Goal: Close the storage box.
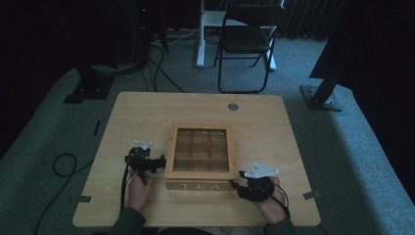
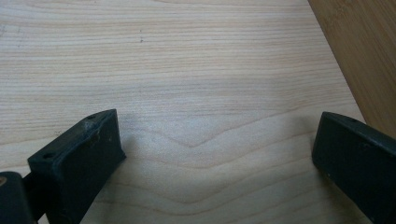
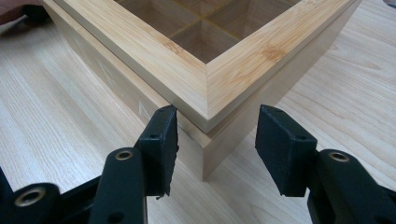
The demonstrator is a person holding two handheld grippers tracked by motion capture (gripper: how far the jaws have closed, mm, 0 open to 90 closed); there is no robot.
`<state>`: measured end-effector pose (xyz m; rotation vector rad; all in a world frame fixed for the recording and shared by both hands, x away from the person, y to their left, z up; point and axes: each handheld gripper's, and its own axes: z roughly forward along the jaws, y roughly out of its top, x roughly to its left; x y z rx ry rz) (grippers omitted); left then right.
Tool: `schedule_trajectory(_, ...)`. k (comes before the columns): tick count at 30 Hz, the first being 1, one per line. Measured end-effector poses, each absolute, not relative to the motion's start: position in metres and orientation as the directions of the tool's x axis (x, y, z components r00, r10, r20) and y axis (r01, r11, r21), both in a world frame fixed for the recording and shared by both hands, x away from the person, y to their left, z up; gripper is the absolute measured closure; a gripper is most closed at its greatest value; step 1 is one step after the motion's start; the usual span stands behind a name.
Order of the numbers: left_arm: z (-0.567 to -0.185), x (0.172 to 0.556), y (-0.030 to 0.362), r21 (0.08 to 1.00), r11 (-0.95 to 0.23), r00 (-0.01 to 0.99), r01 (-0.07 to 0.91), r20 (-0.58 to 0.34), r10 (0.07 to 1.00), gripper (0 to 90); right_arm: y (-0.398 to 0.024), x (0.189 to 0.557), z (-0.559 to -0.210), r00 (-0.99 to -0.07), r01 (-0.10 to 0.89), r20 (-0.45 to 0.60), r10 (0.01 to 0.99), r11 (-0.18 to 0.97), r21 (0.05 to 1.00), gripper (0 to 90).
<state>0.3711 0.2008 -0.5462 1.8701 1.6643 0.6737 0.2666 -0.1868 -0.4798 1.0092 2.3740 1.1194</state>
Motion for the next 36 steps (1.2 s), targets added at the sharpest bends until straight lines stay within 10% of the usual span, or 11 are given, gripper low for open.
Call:
schedule_trajectory(21, -0.546, 0.371, 0.201, 0.686, -0.088, 0.11, 0.722, 0.012, 0.994, 1.6, -0.206, 0.267, -0.474, -0.676, 0.47, 0.05, 0.735, 0.377, 0.798, 49.3)
schedule_trajectory(36, -0.546, 0.371, 0.201, 0.686, -0.087, 0.109, 0.722, 0.011, 0.994, 1.6, -0.25, 0.307, -0.508, -0.449, 0.554, 0.1, 0.888, 0.189, 0.811, 47.9)
